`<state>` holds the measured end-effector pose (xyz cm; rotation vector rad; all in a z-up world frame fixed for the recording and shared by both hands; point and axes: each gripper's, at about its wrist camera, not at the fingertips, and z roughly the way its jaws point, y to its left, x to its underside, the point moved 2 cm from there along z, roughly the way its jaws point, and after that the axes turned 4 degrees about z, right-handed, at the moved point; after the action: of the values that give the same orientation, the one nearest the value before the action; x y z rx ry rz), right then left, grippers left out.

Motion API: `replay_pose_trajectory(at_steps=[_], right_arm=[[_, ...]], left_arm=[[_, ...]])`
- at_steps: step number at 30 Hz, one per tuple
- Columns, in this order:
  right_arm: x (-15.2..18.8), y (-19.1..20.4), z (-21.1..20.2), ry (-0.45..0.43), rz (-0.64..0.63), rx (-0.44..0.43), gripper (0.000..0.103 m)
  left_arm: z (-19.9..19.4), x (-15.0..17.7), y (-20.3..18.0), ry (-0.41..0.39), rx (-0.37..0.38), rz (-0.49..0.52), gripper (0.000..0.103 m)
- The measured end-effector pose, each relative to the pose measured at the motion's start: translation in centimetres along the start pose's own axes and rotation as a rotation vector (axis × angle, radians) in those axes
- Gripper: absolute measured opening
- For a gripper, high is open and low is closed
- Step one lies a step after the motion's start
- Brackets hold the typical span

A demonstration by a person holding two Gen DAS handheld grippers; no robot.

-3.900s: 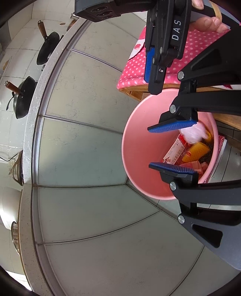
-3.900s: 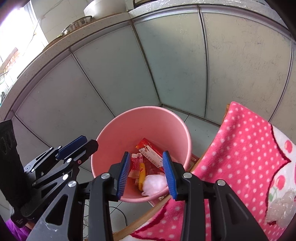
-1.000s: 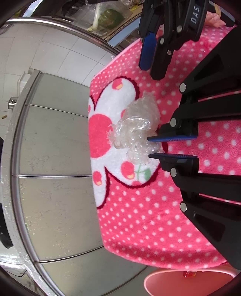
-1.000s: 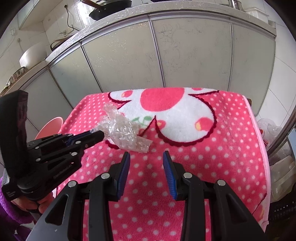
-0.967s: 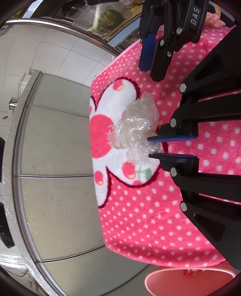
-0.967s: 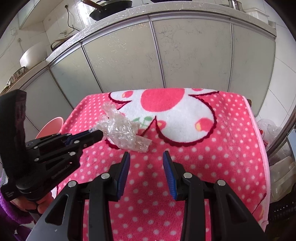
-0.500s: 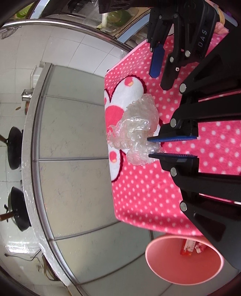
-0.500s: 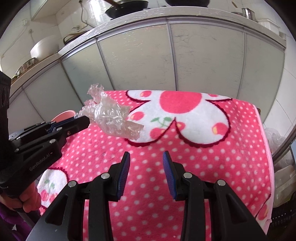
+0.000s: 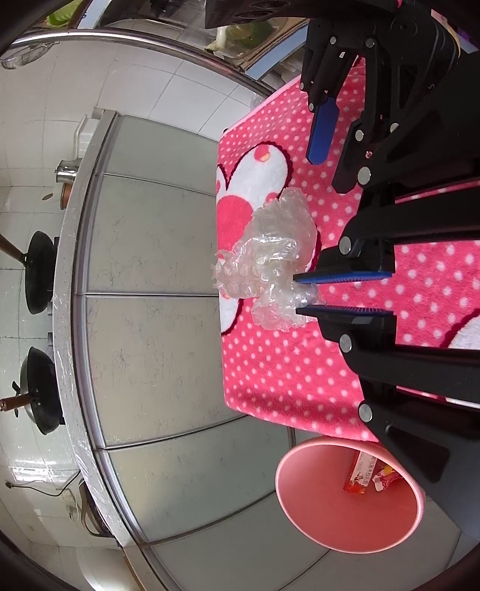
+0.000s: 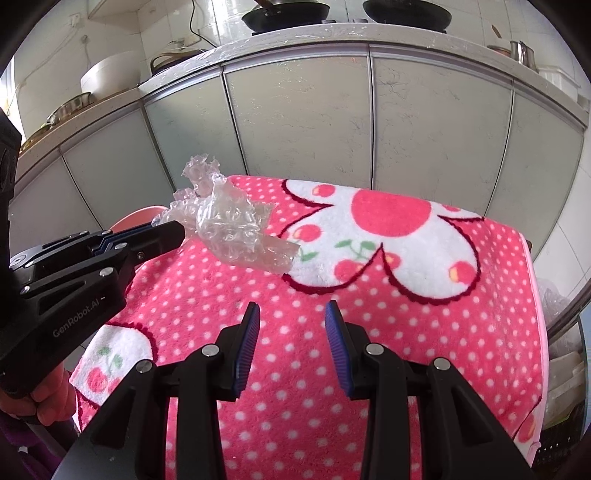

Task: Collect trash
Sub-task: 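Carry the plastic wrap in the left tool to the pink bucket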

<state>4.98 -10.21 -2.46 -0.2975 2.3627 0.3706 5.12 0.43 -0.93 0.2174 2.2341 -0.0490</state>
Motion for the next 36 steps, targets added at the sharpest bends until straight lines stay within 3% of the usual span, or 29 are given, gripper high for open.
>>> replay_pose_trajectory(at_steps=[12,24,29,36], right_arm=[[-2.4,4.8,1.2,-0.01,-0.125,-0.04,0.036],[-5.5,13.5,4.2,-0.005,-0.254,-0.161,0.036],[-6.0,15.3,5.3,0.011,-0.264,-0.188,0.036],[-6.3,16.7,6.1,0.014,-0.285,-0.203,0.036]], left_arm=[[-1.2,0.4,2.9,-0.023,-0.053,-0.056,0.01],[-2.8,1.8,12.4,-0.018,-0.253,-0.244,0.01],[-2.5,3.1,16.3,0.014,-0.336,-0.319,0.01],[-2.2,4.3,19.0,0.037,-0.384,-0.374,0.011]])
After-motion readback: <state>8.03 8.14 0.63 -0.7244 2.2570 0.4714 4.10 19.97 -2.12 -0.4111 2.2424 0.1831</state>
